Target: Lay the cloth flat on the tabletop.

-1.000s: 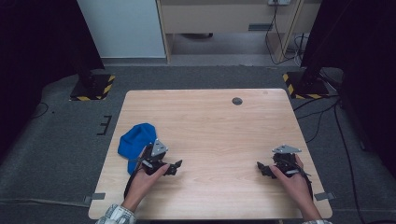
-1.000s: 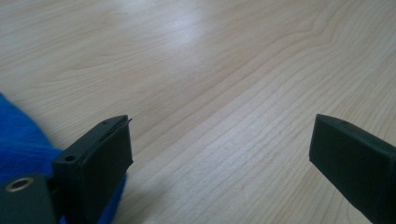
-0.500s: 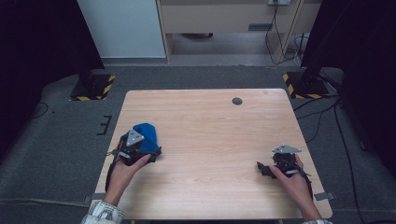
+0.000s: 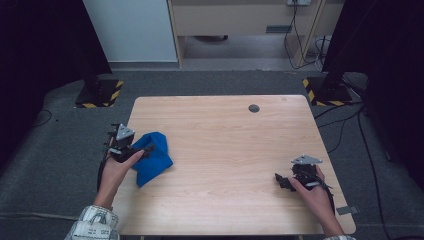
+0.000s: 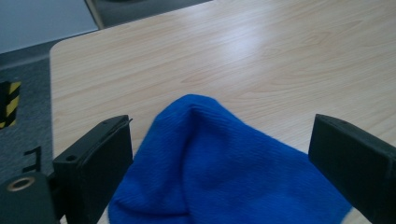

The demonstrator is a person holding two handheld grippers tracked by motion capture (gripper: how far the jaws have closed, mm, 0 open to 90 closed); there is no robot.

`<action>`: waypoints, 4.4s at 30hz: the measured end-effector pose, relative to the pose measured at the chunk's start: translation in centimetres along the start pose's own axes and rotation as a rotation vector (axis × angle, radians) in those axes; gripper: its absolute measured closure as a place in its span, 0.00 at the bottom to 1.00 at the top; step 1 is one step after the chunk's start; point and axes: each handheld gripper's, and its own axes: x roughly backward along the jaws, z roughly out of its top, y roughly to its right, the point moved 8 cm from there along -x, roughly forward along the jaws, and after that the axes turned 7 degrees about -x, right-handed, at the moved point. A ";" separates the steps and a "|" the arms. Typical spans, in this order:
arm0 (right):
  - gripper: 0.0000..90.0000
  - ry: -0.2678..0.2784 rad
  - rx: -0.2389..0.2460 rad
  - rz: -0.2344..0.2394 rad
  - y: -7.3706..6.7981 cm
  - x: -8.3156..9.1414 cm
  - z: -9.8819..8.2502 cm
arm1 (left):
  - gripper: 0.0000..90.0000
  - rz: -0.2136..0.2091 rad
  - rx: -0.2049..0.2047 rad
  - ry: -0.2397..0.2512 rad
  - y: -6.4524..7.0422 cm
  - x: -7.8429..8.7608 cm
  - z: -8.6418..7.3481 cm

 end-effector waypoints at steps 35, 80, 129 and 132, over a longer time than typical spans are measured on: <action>0.02 0.001 -0.001 -0.006 0.0 0.0 0.0 | 0.15 -0.046 0.147 -0.126 -0.2 -6.5 -5.8; 0.01 0.002 -0.006 -0.009 -0.1 0.0 0.0 | 0.76 -0.083 0.106 0.067 3.0 -2.2 -0.5; 0.01 0.000 -0.006 -0.006 -0.1 0.0 0.0 | 0.76 -0.316 -0.205 0.055 22.5 -7.7 7.6; 0.01 0.001 -0.006 -0.008 -0.1 -0.1 0.0 | 0.76 -0.325 -0.219 0.044 23.4 -8.3 7.6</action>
